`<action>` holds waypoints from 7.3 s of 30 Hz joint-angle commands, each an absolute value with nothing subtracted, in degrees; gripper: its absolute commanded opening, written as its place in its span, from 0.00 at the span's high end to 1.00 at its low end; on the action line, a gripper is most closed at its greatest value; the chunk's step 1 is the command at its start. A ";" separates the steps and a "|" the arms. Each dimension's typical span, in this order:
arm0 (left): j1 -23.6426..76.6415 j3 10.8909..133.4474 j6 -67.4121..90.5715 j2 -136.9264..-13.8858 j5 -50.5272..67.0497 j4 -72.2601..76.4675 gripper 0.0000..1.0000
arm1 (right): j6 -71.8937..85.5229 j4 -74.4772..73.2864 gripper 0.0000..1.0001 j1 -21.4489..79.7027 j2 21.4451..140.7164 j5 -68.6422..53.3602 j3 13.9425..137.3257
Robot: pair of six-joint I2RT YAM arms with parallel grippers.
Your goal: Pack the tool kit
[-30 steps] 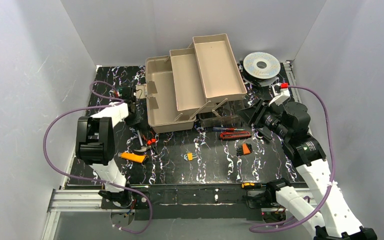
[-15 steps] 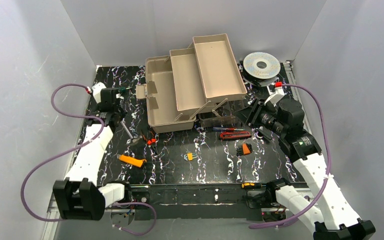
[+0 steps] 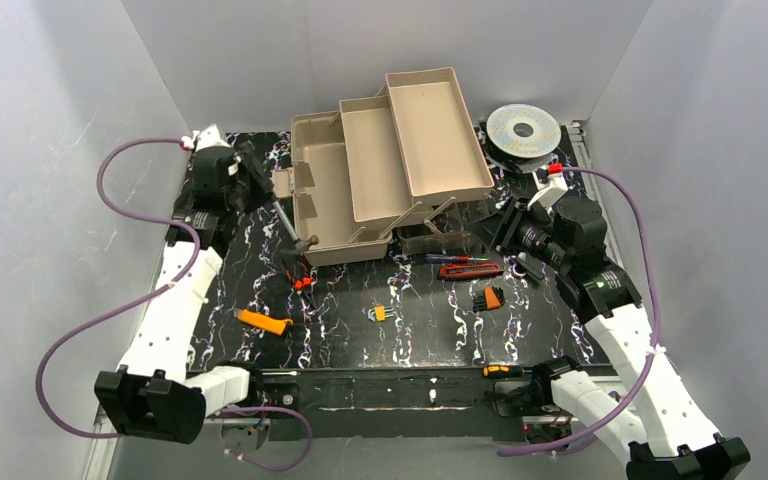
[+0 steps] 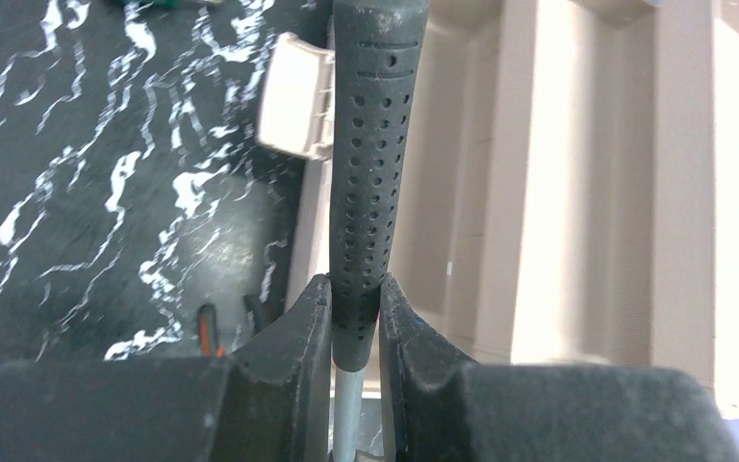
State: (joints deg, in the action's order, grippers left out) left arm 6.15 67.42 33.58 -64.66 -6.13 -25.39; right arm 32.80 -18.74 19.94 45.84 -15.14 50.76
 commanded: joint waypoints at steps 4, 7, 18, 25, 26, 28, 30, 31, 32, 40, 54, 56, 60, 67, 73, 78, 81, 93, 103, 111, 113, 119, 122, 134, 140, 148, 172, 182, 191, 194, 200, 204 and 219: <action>15.04 77.00 28.65 -72.51 -14.19 -21.87 1.00 | 32.87 -17.18 0.59 20.21 44.92 -14.78 50.50; 17.93 79.35 26.26 -76.58 -18.19 -19.83 1.00 | 32.63 -17.75 0.59 20.17 44.85 -14.22 50.52; 19.26 83.17 20.74 -89.75 -18.24 -13.10 1.00 | 30.55 -21.15 0.59 20.21 45.86 -10.06 51.44; 19.43 83.49 23.21 -96.82 -11.50 -12.90 1.00 | 30.87 -19.46 0.59 20.21 46.92 -10.28 50.62; 19.42 83.30 23.94 -97.44 -10.47 -12.98 1.00 | 30.96 -19.28 0.59 20.21 47.23 -10.46 50.62; 19.60 82.42 25.17 -98.44 -8.89 -13.06 1.00 | 31.09 -19.08 0.59 20.26 47.81 -10.85 50.79; 19.73 81.89 25.86 -99.29 -7.51 -13.24 1.00 | 31.20 -19.07 0.60 20.22 48.19 -11.36 51.01; 19.69 81.78 26.11 -99.71 -6.96 -13.50 0.98 | 31.20 -19.12 0.60 20.21 48.21 -11.41 51.01; 19.70 81.77 26.30 -99.97 -6.33 -13.79 0.96 | 31.15 -19.15 0.60 20.29 48.19 -11.50 50.99; 19.81 84.21 23.92 -99.01 -3.26 -18.33 0.46 | 31.05 -19.90 0.60 20.23 46.83 -11.27 50.30; 18.59 75.27 25.11 -74.67 -25.15 -28.28 0.02 | 30.73 -20.06 0.59 20.24 46.14 -11.91 50.85; 17.31 72.88 29.28 -70.21 -28.64 -32.30 0.02 | 30.96 -19.89 0.59 20.22 45.94 -12.17 50.34; 12.87 68.98 36.11 -62.29 -28.11 -40.36 0.02 | 31.07 -19.61 0.59 20.29 45.28 -12.18 49.12; 10.50 63.38 41.62 -57.43 -21.79 -49.26 0.02 | 31.12 -19.51 0.59 20.21 44.16 -12.42 48.21; 10.54 54.79 42.29 -57.46 -13.30 -44.23 0.02 | 31.04 -20.09 0.59 20.21 43.45 -12.91 47.35; 10.54 47.71 45.06 -62.34 -11.61 -37.67 0.02 | 31.08 -20.39 0.59 20.29 42.90 -13.06 46.27; 10.52 46.89 47.07 -68.68 -9.77 -36.51 0.05 | 31.12 -20.64 0.59 20.22 42.60 -13.08 46.10; 10.55 45.98 46.60 -78.60 -7.72 -29.18 0.30 | 30.62 -20.40 0.59 20.26 43.18 -12.90 46.32; 9.84 46.82 48.53 -84.78 -13.18 -27.98 0.43 | 30.25 -21.18 0.59 20.17 43.07 -12.35 46.63; 6.19 46.59 49.37 -90.99 -6.79 -25.32 0.44 | 30.28 -21.33 0.59 20.24 43.07 -12.06 46.62; 5.54 46.63 50.11 -91.91 -6.71 -25.46 0.50 | 30.15 -21.52 0.59 20.26 43.23 -11.88 46.82; 1.96 43.07 54.37 -88.04 -7.98 -25.50 0.96 | 29.97 -21.62 0.59 20.26 43.34 -11.79 47.02; 0.90 42.06 54.50 -83.54 -9.53 -26.36 1.00 | 29.97 -21.71 0.59 20.21 43.28 -11.77 46.96; 0.99 50.09 49.13 -64.22 -12.62 -37.82 1.00 | 30.32 -21.40 0.59 20.22 43.22 -12.02 47.11; 2.54 54.96 45.85 -52.99 -7.89 -36.19 1.00 | 30.27 -21.84 0.59 20.22 42.66 -11.13 47.37; 7.69 66.82 41.99 -61.37 10.89 -26.21 1.00 | 30.24 -22.30 0.59 20.21 43.03 -11.15 48.58; 16.70 83.13 31.20 -95.31 -10.11 -21.66 1.00 | 30.25 -30.08 0.43 20.67 42.58 -14.05 46.26; 16.92 82.30 31.30 -95.54 -8.58 -20.94 0.58 | 30.32 -32.00 0.21 30.19 51.27 -6.29 46.23; 17.00 76.02 31.97 -82.34 -2.23 -23.02 0.16 | 32.36 -31.73 0.16 44.40 56.32 9.88 48.69; 17.55 71.55 31.90 -75.12 -0.70 -23.70 0.02 | 33.22 -32.91 0.15 48.66 59.27 15.49 50.49; 17.78 69.42 26.53 -63.61 -1.24 -34.58 0.02 | 35.93 -33.81 0.13 54.80 65.33 20.60 53.57; 17.82 68.95 21.03 -60.41 -1.93 -43.57 0.02 | 37.47 -34.35 0.12 58.88 70.55 24.13 56.79; 17.78 50.85 12.31 -40.60 -4.59 -35.80 0.02 | 41.73 -39.99 0.10 65.82 97.80 20.43 76.03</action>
